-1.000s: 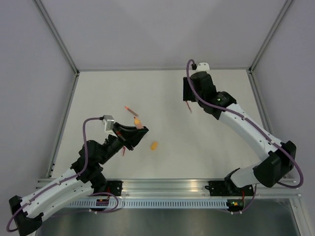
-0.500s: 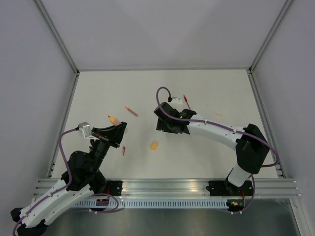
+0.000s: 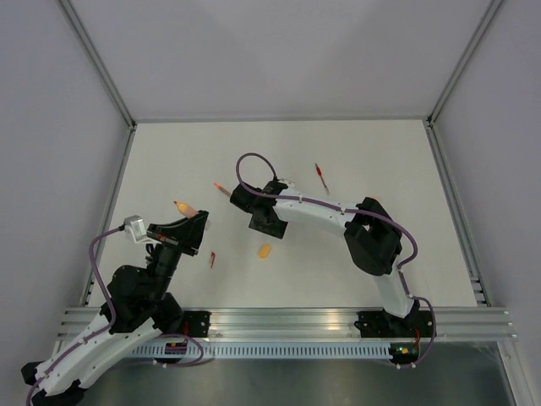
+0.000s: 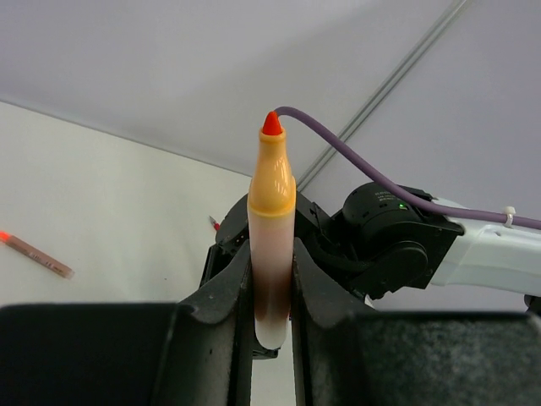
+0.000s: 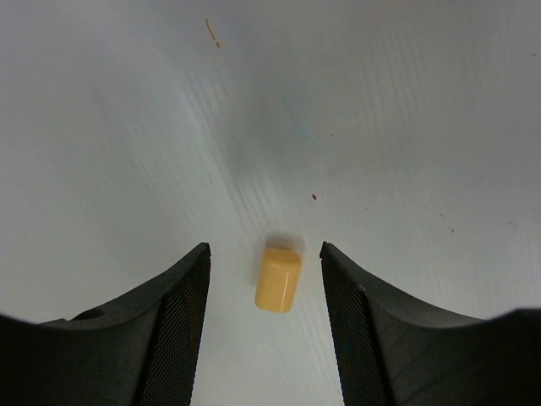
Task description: Insert the pens into the pen caps
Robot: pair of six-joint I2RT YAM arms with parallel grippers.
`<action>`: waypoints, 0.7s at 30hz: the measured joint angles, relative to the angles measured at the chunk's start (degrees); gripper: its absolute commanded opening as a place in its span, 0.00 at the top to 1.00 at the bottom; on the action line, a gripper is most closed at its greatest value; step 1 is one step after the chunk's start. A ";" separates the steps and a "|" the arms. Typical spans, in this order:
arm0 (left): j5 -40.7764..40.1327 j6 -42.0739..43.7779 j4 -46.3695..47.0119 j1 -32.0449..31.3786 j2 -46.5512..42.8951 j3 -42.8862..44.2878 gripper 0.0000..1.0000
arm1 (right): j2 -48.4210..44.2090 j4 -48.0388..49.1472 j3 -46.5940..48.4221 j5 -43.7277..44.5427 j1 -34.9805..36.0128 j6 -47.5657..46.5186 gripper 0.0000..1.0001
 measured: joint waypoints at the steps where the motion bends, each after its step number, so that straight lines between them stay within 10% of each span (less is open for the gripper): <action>1: -0.26 -0.04 -0.07 0.00 -0.26 0.00 0.98 | 0.00 -0.39 -0.02 0.02 0.04 0.44 0.39; 21: -2.03 -1.29 -2.19 0.00 -2.47 -0.63 0.98 | 3.23 0.85 -2.51 -1.11 4.28 5.49 0.47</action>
